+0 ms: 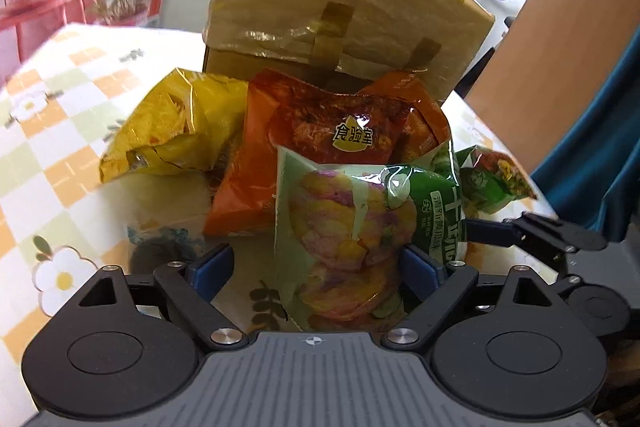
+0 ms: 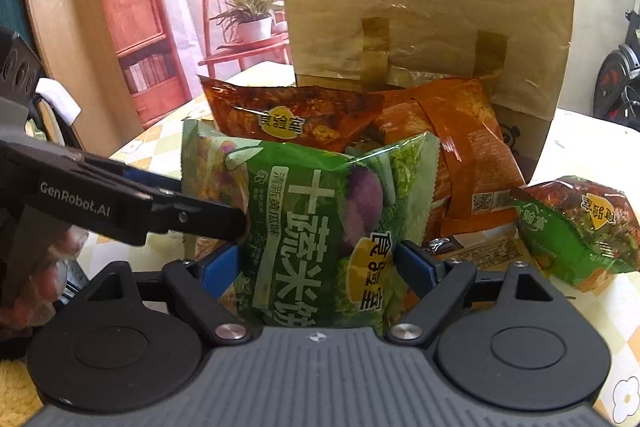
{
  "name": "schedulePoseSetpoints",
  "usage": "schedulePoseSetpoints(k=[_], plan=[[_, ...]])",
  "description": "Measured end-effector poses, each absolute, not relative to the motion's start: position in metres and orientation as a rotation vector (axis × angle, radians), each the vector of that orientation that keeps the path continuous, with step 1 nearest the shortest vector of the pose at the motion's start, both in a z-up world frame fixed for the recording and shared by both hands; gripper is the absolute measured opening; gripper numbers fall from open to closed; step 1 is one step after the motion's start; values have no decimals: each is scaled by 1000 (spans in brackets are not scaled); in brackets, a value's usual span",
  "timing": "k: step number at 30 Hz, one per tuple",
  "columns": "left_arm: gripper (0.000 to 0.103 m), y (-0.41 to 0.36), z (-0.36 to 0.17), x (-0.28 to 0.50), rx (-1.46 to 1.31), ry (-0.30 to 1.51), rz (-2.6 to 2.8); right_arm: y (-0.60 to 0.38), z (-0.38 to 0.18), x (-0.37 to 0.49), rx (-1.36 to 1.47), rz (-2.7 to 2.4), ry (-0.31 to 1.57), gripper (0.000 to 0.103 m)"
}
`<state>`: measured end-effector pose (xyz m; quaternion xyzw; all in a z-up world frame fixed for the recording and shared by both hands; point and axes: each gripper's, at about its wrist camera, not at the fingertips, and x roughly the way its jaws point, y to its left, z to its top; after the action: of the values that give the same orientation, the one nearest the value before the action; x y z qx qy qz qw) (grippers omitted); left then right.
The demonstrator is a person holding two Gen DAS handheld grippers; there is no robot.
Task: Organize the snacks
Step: 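Reach both tools down to the green snack bag and close on it, then lift the green bag with both tools and carry it over the box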
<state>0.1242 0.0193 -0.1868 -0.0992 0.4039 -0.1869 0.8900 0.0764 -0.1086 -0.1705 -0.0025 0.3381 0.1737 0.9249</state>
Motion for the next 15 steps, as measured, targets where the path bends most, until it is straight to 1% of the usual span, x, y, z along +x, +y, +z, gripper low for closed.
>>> schedulePoseSetpoints(k=[4, 6, 7, 8, 12, 15], plan=[[86, 25, -192, 129, -270, 869, -416, -113, -172, 77, 33, 372, 697, 96], [76, 23, -191, 127, -269, 861, -434, -113, -174, 78, 32, 384, 697, 97], [72, 20, -190, 126, -264, 854, -445, -113, -174, 78, 29, 387, 694, 98], [67, 17, -188, 124, -261, 846, -459, -113, -175, 78, 31, 390, 691, 98], [67, 12, -185, 124, -242, 840, -446, -111, -175, 76, 22, 402, 675, 89], [67, 11, -183, 124, -248, 844, -444, -115, -174, 74, 48, 404, 674, 85]])
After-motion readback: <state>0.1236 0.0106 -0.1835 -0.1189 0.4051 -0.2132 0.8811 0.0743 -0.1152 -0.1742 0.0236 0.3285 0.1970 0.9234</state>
